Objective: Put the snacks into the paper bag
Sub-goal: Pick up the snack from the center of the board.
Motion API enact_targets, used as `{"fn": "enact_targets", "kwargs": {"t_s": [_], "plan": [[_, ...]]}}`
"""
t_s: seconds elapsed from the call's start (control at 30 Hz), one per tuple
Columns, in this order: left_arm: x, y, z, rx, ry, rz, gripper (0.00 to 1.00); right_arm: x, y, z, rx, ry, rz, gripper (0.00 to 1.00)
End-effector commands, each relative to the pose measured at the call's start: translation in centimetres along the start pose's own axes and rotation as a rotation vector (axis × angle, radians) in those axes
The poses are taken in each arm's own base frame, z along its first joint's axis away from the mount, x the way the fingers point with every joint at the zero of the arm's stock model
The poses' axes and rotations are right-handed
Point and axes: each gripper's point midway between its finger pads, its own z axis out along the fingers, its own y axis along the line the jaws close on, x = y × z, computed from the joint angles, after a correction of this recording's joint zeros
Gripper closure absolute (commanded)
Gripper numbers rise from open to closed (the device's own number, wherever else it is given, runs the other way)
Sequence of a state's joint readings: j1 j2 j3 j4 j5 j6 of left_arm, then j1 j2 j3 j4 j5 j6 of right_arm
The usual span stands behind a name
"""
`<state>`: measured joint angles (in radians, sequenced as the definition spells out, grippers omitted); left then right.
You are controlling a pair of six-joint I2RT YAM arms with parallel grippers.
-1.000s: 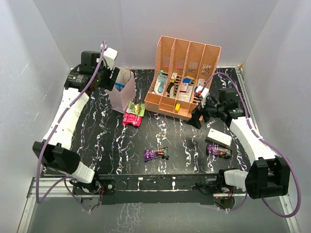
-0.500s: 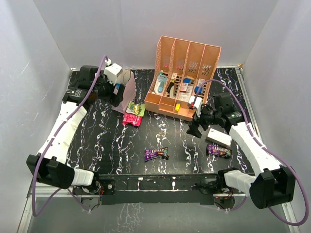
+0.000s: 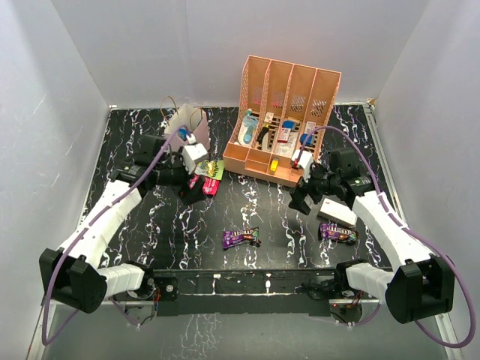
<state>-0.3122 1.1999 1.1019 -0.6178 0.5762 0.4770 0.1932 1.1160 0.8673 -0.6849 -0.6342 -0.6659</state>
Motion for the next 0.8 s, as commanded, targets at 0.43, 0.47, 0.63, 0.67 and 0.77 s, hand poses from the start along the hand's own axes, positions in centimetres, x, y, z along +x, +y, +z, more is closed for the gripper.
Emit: {"fn": "enact_targets", "kwargs": {"t_s": [0.43,0.47,0.63,0.67,0.77], "plan": [[3.9,-9.7,8.8,0.381,0.167,0.286,0.12,-4.6,-10.1,-6.5,0.402,-0.308,0.254,0.02],[4.4,-10.2,9.3,0.39,0.188,0.295,0.12,-4.3,-10.2,-6.6,0.411,-0.311,0.264,0.02],[6.8,-11.6,11.6,0.38,0.276,0.361,0.11,-3.1,-10.5,-8.0,0.462,-0.335,0.278,0.02],[7.3,-11.7,12.1,0.375,0.288,0.367,0.11,-2.9,-10.5,-8.2,0.465,-0.337,0.279,0.02],[8.4,-11.9,13.5,0.364,0.312,0.39,0.11,-2.4,-10.3,-8.2,0.449,-0.342,0.285,0.02]]}}
